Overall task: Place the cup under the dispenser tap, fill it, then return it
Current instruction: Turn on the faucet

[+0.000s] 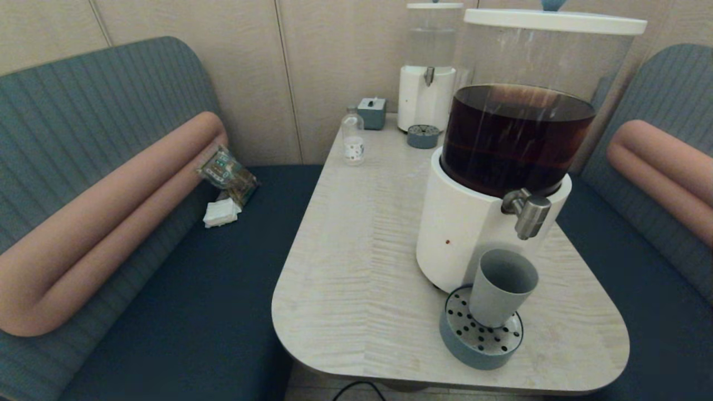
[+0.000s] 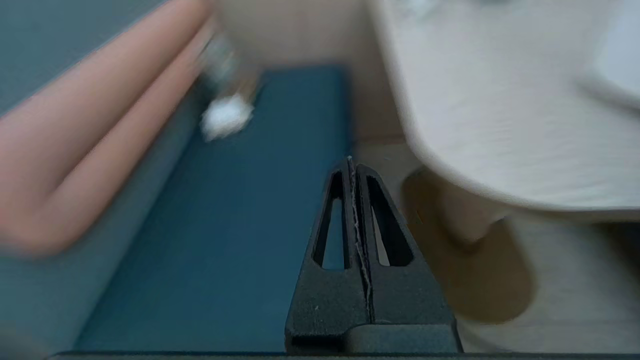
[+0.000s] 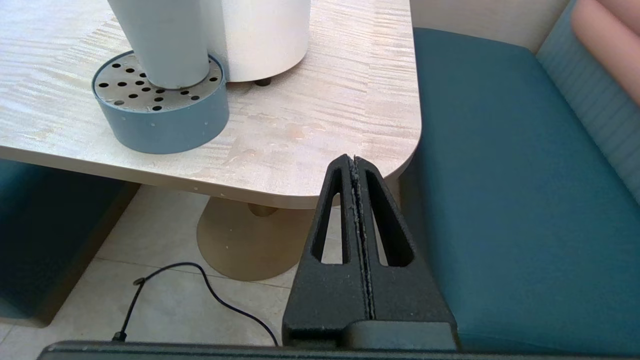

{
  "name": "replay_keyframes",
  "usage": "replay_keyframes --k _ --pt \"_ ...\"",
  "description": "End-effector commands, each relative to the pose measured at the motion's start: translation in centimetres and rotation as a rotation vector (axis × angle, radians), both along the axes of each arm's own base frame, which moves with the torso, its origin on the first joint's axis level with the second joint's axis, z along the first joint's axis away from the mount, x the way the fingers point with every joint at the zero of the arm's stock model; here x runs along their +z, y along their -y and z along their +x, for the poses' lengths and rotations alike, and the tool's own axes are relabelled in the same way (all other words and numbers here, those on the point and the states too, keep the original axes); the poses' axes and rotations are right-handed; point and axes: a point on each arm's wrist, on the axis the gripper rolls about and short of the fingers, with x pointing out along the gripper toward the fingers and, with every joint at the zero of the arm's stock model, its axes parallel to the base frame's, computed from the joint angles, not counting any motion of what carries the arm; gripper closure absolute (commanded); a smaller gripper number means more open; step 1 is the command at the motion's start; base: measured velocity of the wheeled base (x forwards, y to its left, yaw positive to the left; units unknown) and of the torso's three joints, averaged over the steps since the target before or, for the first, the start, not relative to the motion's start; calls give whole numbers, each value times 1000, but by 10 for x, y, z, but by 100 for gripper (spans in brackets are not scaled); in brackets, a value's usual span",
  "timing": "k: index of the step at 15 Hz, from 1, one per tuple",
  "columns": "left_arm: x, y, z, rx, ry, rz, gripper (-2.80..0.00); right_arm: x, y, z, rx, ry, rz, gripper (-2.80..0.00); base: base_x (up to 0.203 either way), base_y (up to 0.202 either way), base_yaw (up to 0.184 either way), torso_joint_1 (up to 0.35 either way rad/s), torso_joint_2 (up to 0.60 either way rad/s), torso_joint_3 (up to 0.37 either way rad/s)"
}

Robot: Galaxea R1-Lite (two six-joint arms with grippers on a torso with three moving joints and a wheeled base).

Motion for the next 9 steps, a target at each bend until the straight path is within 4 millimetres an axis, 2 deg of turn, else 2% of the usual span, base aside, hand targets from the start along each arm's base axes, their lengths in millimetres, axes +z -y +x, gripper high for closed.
replay_keyframes --k 1,9 --pt "-6 0 1 16 -46 -3 0 0 0 0 0 1 -1 0 0 0 0 0 0 0" --pt "-11 -1 1 18 -95 -59 0 0 0 0 0 0 -1 0 0 0 0 0 0 0"
